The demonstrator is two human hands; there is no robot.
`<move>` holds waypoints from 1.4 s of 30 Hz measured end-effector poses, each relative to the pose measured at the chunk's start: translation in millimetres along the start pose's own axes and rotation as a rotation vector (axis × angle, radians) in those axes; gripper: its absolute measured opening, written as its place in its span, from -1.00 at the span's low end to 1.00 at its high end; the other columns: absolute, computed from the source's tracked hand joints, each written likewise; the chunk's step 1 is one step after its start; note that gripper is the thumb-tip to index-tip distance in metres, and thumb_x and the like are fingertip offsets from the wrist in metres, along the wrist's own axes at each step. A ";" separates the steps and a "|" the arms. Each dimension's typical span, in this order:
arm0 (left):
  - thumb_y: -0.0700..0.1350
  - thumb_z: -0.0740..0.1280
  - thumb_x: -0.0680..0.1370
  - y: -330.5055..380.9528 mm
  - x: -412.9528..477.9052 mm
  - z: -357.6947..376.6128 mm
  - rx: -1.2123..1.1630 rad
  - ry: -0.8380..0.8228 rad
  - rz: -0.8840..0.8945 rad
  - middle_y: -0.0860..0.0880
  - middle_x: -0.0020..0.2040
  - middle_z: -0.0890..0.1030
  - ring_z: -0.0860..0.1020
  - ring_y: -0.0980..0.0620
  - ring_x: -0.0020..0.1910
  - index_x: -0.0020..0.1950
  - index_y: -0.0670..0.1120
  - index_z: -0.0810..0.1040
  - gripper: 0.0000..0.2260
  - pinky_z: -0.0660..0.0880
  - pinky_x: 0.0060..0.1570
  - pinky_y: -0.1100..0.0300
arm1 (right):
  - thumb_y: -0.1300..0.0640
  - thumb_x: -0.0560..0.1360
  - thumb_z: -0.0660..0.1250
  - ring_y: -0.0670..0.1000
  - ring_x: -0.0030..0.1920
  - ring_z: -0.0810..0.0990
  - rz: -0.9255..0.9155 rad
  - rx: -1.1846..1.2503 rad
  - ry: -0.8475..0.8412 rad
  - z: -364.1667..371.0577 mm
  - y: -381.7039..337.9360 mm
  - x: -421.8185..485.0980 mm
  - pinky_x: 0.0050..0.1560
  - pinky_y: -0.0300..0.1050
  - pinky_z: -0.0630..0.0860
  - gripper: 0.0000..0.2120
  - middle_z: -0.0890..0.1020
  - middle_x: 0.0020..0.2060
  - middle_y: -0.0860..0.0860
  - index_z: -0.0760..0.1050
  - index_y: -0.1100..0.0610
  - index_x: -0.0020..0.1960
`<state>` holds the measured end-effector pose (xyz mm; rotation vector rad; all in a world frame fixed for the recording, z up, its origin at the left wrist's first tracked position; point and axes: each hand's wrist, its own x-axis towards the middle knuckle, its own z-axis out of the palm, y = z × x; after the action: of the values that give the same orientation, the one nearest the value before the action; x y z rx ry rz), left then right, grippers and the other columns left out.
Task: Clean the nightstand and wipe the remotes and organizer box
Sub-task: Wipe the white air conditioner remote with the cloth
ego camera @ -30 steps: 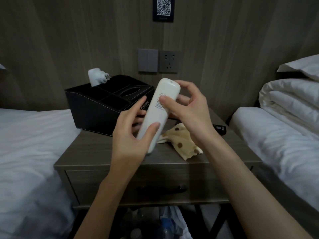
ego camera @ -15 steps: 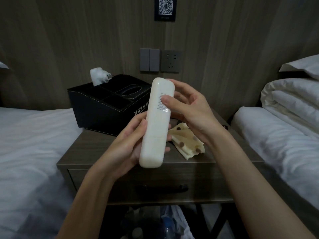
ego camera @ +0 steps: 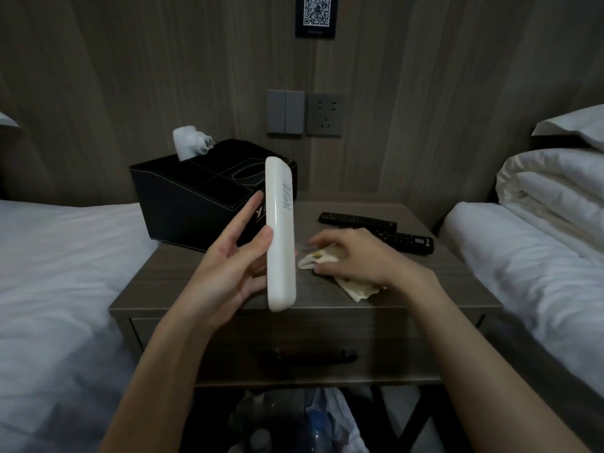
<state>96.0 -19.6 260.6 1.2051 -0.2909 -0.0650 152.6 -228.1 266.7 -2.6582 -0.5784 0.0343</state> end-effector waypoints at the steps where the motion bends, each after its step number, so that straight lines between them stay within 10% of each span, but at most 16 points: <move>1: -0.11 0.33 0.43 0.0 -0.1 -0.1 0.004 -0.001 0.003 0.05 0.07 0.69 0.64 -0.14 0.10 0.28 0.34 0.39 -0.49 0.60 0.01 -0.13 | -0.04 0.47 0.41 -0.06 0.20 0.51 -0.008 -0.043 -0.004 2.4 1.1 0.5 0.21 -0.02 0.48 -0.63 0.58 0.19 -0.11 0.48 -0.16 0.26; 11: -0.10 0.29 0.51 -4.9 1.0 2.4 0.097 -0.043 0.018 0.13 0.11 0.66 0.62 -0.14 0.13 0.34 0.36 0.36 -0.50 0.58 0.06 -0.17 | -0.07 0.55 0.30 -0.12 -0.24 0.61 -0.093 0.156 0.609 -9.3 -11.5 -9.1 -0.25 0.07 0.60 -0.91 0.64 -0.15 -0.13 0.46 -0.15 0.05; 18: -0.03 0.33 0.48 -12.5 -0.6 12.2 0.191 -0.134 -0.021 0.00 0.22 0.61 0.60 -0.16 0.17 0.36 0.36 0.39 -0.50 0.52 0.14 -0.25 | 0.06 0.51 0.38 -0.23 -0.09 0.56 -0.182 0.355 0.902 -28.6 -33.4 -12.7 -0.12 -0.37 0.46 -0.87 0.61 -0.07 -0.19 0.61 -0.07 0.05; 42: -0.08 0.27 0.49 -11.8 7.0 -2.6 -0.005 0.073 0.069 0.11 0.12 0.66 0.65 0.05 0.07 0.37 0.27 0.37 -0.52 0.63 -0.16 0.12 | 0.32 0.49 0.39 -0.09 0.10 0.57 -0.413 0.542 0.371 5.0 -42.8 -18.4 0.09 -0.21 0.55 -0.80 0.62 0.01 -0.02 0.69 0.12 0.04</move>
<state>104.7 -22.9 250.2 1.1889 -0.2676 0.0382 118.5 -198.2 278.2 -1.9215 -0.8371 -0.3615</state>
